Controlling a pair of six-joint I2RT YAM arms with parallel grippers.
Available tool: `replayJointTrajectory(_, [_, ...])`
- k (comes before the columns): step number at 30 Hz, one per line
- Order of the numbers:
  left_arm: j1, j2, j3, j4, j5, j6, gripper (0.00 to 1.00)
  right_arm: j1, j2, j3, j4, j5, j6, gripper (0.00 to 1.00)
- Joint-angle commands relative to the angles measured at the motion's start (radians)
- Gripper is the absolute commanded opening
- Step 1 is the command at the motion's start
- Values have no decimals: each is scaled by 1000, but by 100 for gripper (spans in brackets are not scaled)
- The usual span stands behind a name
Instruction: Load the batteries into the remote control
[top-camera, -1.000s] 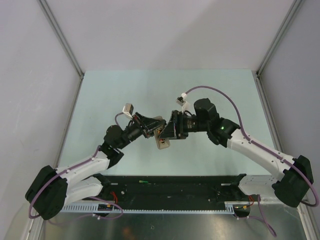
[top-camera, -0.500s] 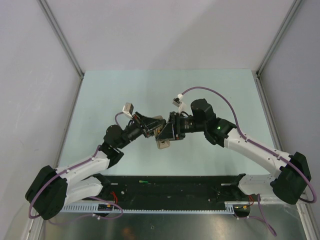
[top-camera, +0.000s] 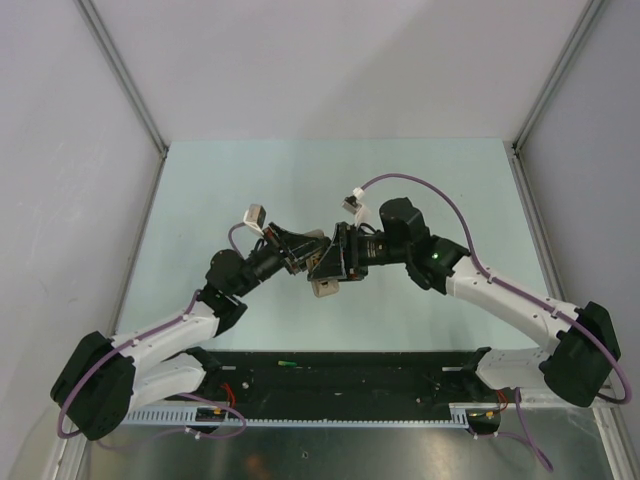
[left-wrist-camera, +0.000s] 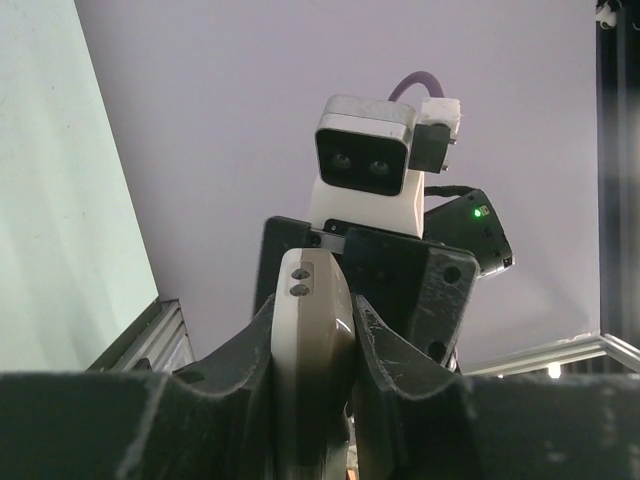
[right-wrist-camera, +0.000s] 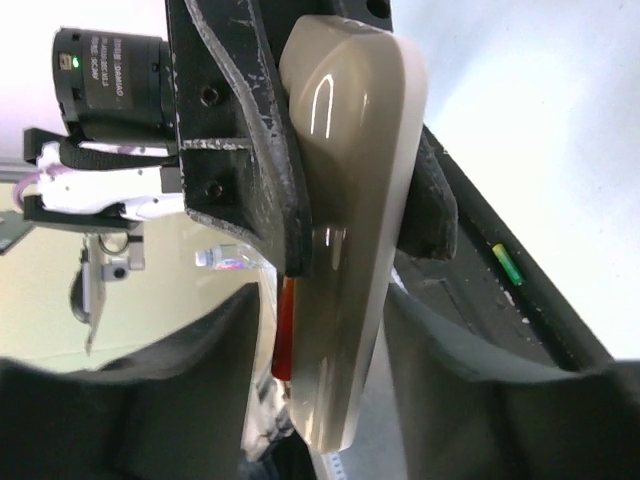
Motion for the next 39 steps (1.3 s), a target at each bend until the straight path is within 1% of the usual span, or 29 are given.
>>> replayJointTrajectory(1, [-2,-5,27,48,-11,3,0,14,2,-3,34,-6,-9,62])
replayJointTrajectory(2, [-2,-2,20,48,-11,3,0,12,-4,-3,34,-4,-6,66])
replayJointTrajectory(5, [-2,5,13,48,-12,11,0,3,-24,-1,28,-3,-6,71])
replayJointTrajectory(8, [-2,11,10,48,-14,17,0,-11,-39,1,10,4,-11,74])
replayJointTrajectory(12, [0,9,2,48,-11,18,0,-38,-85,8,-47,20,-38,74])
replayJointTrajectory(16, [0,-3,-4,48,-5,22,0,-81,-119,8,-82,24,-58,71])
replayJointTrajectory(20, [1,-18,-12,48,-2,20,0,-109,-124,8,-105,24,-72,65])
replayJointTrajectory(26, [3,-35,-13,48,0,17,0,-98,-95,8,-139,24,-95,57])
replayJointTrajectory(39, [9,-37,8,48,11,17,0,-52,-52,8,-122,30,-92,56])
